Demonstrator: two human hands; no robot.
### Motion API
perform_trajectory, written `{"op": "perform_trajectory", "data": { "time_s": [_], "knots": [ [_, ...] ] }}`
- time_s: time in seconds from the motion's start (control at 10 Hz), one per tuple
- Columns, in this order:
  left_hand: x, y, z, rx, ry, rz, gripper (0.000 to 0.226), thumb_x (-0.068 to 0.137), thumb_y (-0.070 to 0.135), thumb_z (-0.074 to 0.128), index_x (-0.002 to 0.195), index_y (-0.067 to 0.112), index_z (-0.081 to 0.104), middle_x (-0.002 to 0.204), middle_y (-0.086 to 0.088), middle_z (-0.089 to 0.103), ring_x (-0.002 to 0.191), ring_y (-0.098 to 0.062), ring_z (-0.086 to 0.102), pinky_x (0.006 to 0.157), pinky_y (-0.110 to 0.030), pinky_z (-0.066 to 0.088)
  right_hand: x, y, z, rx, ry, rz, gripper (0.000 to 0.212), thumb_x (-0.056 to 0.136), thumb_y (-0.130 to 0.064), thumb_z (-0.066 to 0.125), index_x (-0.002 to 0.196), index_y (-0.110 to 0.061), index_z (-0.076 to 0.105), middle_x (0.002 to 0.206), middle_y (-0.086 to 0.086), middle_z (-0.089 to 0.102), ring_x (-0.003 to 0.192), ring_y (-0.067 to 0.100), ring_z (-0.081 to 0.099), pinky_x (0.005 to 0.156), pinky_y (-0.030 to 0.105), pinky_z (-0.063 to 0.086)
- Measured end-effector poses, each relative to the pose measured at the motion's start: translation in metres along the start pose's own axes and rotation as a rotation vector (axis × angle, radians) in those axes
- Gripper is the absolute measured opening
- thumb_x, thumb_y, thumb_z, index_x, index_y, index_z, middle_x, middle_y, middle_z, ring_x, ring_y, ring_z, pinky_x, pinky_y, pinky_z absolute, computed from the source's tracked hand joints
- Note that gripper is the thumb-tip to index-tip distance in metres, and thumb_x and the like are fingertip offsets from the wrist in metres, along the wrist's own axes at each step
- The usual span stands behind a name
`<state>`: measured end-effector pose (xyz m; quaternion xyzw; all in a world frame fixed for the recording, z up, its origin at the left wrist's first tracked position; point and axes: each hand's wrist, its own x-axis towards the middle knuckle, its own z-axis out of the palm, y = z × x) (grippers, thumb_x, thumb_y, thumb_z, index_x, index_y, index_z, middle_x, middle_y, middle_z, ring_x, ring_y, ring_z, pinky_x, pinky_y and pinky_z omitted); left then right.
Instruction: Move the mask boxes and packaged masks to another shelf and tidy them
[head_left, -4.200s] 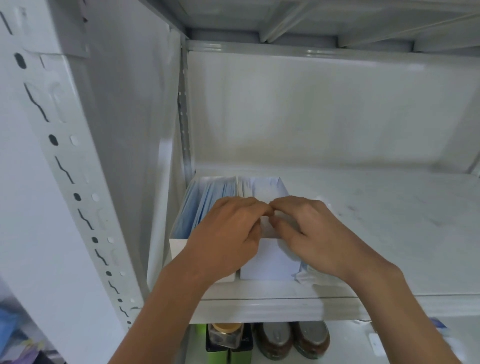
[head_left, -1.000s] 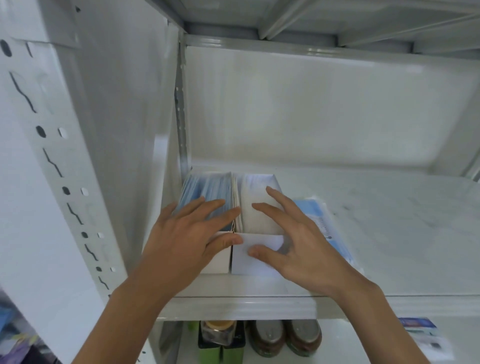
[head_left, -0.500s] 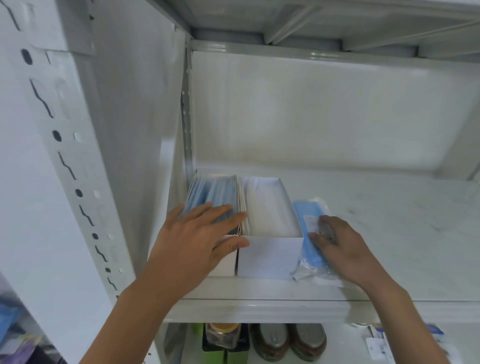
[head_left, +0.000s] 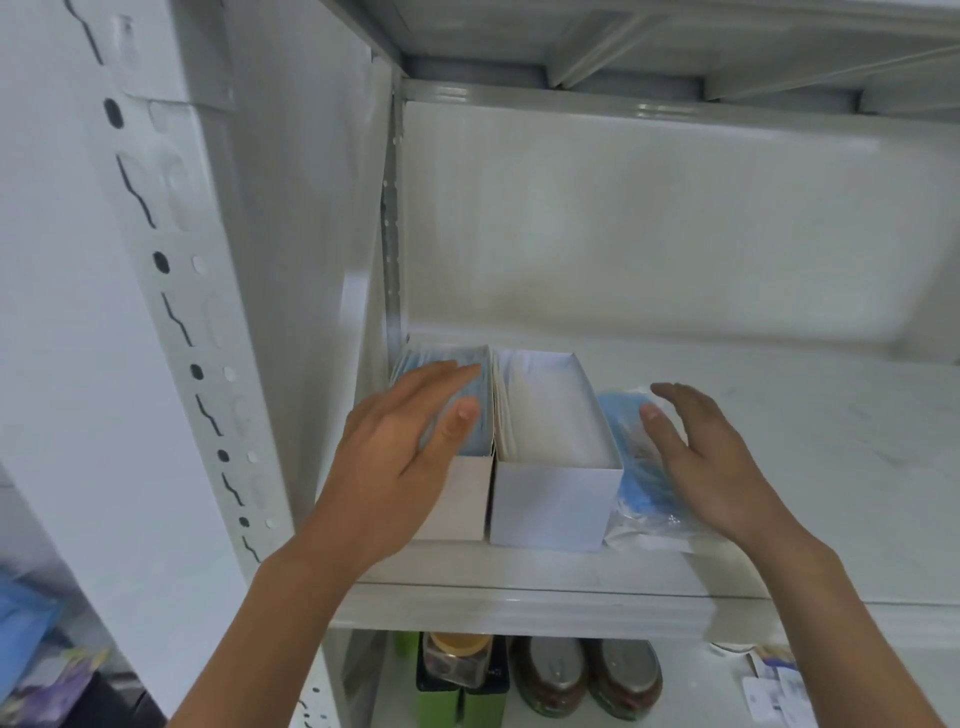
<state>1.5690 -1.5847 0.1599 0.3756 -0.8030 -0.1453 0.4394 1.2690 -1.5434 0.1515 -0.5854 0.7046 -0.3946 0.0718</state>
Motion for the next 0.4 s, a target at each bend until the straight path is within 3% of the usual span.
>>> {"op": "perform_trajectory", "data": {
  "time_s": [0.1, 0.2, 0.3, 0.4],
  "knots": [
    [0.0, 0.002, 0.002, 0.011, 0.061, -0.032, 0.052, 0.104, 0.058, 0.028, 0.141, 0.034, 0.054, 0.146, 0.016, 0.053, 0.14, -0.001, 0.042, 0.116, -0.05, 0.035, -0.004, -0.026, -0.001, 0.039, -0.009, -0.142, 0.042, 0.104, -0.042, 0.043, 0.138, -0.021, 0.057, 0.143, -0.01, 0.05, 0.133, 0.002, 0.041, 0.108, 0.018, 0.025],
    [0.002, 0.007, 0.003, 0.257, 0.005, -0.046, 0.062, 0.1, 0.065, 0.018, 0.138, 0.034, 0.056, 0.147, 0.012, 0.052, 0.139, -0.009, 0.045, 0.12, -0.057, 0.023, -0.006, -0.049, 0.006, -0.013, -0.082, -0.259, 0.043, 0.102, -0.051, 0.043, 0.127, -0.023, 0.064, 0.134, -0.012, 0.056, 0.127, 0.003, 0.047, 0.107, 0.017, 0.031],
    [0.005, 0.015, 0.008, 0.506, -0.058, 0.003, 0.068, 0.098, 0.068, 0.012, 0.133, 0.035, 0.06, 0.144, 0.01, 0.055, 0.138, -0.012, 0.047, 0.12, -0.05, 0.017, -0.006, -0.063, 0.017, -0.107, -0.147, -0.303, 0.056, 0.097, -0.062, 0.035, 0.129, -0.026, 0.064, 0.137, -0.01, 0.057, 0.131, 0.011, 0.048, 0.111, 0.033, 0.037],
    [0.002, 0.014, 0.009, 0.491, -0.051, 0.036, 0.062, 0.101, 0.065, 0.017, 0.136, 0.034, 0.058, 0.147, 0.008, 0.053, 0.142, -0.014, 0.042, 0.121, -0.045, 0.011, -0.01, -0.064, 0.02, -0.072, -0.142, -0.293, 0.05, 0.1, -0.058, 0.038, 0.132, -0.028, 0.062, 0.14, -0.011, 0.055, 0.133, 0.01, 0.047, 0.112, 0.034, 0.037]
  ]
}}
